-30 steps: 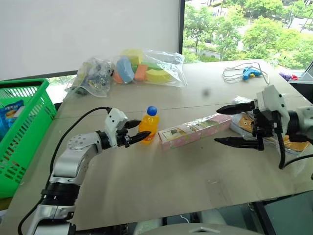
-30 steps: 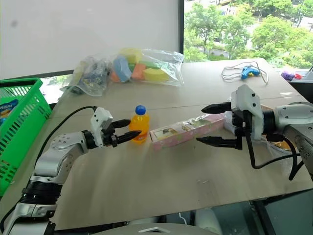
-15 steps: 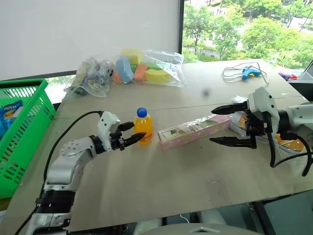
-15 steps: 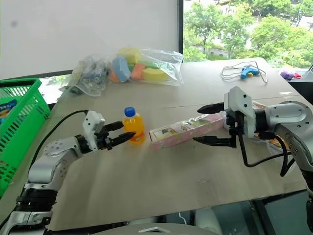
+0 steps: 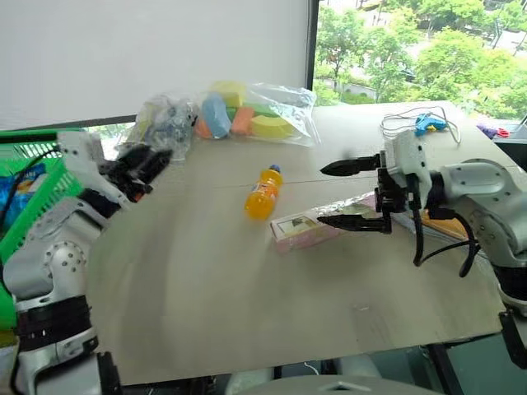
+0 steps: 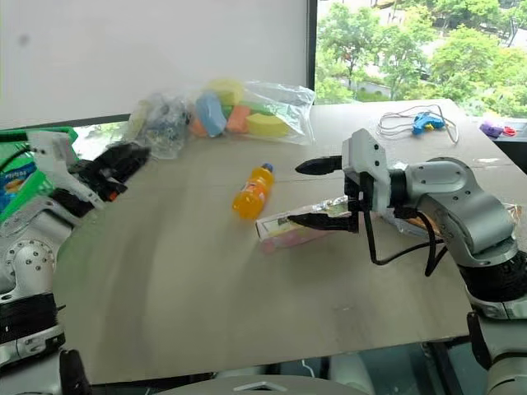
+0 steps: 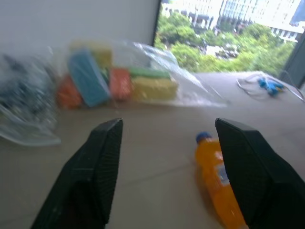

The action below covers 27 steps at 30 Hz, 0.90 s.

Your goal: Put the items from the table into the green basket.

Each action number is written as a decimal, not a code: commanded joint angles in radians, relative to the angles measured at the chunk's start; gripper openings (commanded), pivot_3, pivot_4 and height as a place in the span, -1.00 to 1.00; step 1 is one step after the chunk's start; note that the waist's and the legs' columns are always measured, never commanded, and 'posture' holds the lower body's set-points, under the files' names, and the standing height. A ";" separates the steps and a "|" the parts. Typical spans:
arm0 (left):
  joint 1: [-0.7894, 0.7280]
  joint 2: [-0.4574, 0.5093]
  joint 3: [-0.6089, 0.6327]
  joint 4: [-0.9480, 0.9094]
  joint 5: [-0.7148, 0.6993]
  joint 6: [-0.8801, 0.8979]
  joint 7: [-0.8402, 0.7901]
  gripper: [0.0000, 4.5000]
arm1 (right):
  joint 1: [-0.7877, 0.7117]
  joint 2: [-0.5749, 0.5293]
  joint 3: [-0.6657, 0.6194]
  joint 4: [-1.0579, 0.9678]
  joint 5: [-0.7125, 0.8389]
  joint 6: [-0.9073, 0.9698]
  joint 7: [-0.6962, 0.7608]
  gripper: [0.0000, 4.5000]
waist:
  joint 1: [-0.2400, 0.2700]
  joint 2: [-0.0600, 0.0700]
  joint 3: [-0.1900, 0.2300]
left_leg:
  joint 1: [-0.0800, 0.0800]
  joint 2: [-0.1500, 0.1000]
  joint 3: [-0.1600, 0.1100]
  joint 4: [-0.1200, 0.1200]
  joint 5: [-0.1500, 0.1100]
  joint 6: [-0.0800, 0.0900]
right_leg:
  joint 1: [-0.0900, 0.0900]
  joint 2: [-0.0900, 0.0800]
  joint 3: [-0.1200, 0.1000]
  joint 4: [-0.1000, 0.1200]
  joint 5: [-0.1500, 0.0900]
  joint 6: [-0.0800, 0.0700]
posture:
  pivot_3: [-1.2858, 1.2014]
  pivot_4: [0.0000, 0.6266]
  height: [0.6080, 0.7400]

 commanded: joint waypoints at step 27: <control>-0.657 -0.310 -0.611 0.689 0.432 0.350 0.155 0.39 | 0.118 -0.106 -0.113 -0.159 0.028 0.063 -0.080 1.00 | -0.041 -0.001 -0.003 | -0.002 -0.005 -0.006 0.002 0.003 -0.003 | 0.001 0.002 -0.004 0.000 -0.001 0.000 | 0.01 -1.00 1.00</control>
